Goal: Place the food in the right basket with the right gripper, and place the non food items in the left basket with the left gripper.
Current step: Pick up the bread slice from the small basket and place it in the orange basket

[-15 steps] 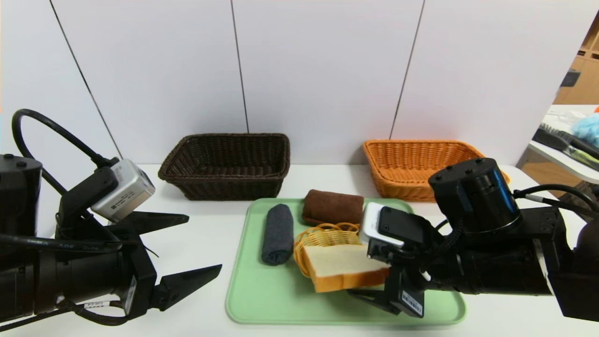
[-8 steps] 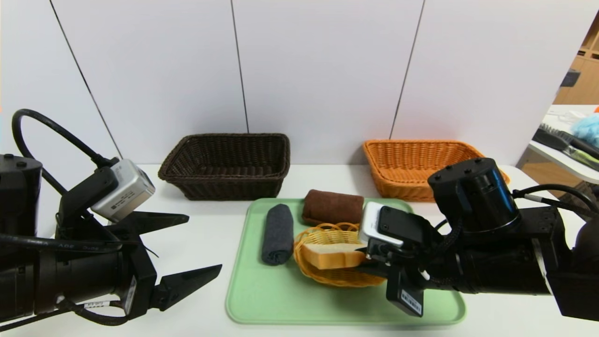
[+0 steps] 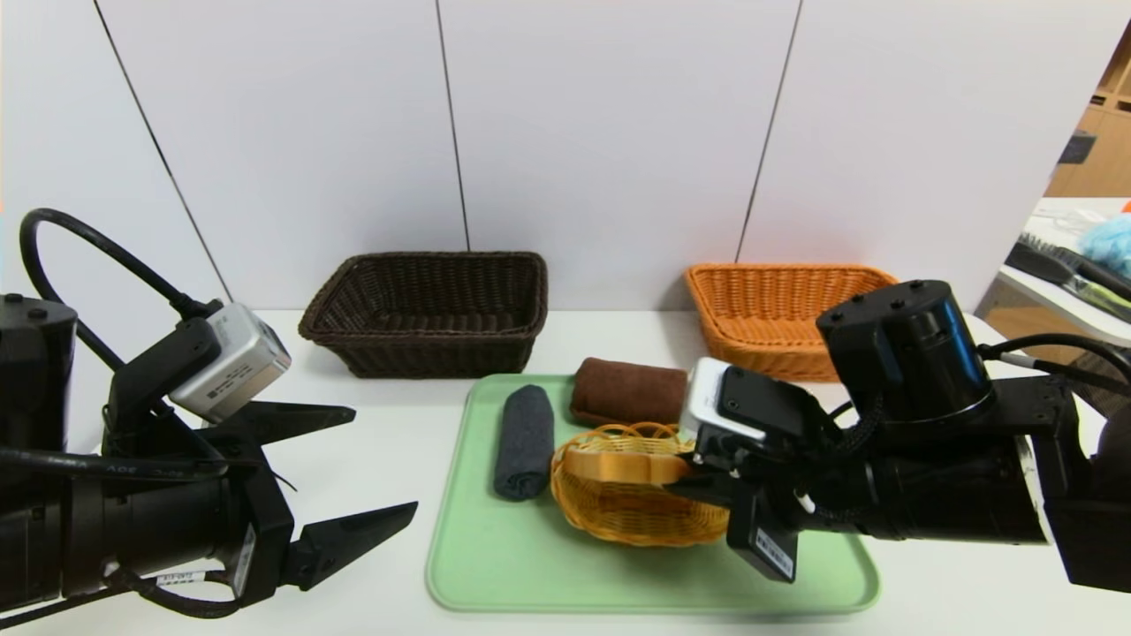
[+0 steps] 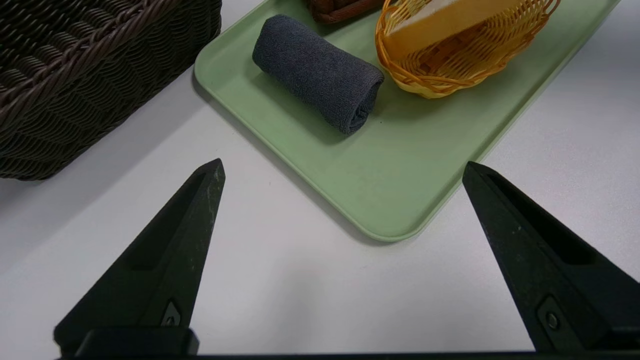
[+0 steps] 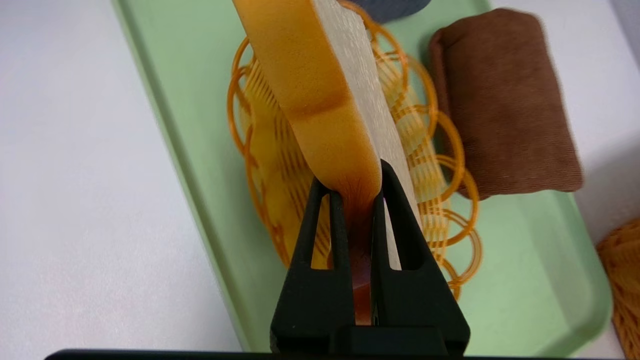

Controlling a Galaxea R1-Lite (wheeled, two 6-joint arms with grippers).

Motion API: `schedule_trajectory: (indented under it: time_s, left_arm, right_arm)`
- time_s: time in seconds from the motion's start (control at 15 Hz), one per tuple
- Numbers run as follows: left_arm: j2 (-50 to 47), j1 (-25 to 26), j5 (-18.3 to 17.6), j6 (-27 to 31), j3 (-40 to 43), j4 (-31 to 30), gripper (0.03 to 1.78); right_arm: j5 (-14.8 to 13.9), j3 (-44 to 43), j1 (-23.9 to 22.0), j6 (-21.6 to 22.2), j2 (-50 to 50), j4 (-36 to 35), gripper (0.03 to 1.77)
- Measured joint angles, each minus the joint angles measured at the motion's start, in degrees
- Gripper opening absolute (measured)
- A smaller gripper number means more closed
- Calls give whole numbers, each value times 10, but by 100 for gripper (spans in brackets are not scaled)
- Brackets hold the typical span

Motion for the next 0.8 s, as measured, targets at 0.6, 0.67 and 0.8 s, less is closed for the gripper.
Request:
schedule_trajectory:
  time_s: [0.6, 0.67, 0.8]
  left_arm:
    - [0, 0, 0, -2, 1, -17, 169]
    - [0, 0, 0, -2, 1, -17, 169]
    - [0, 0, 0, -2, 0, -21, 169]
  right_arm:
    - [-47, -72, -99, 26, -65, 41, 15]
    - [-47, -85, -119, 26, -69, 55, 15]
    - [-47, -111, -158, 23, -73, 72, 15]
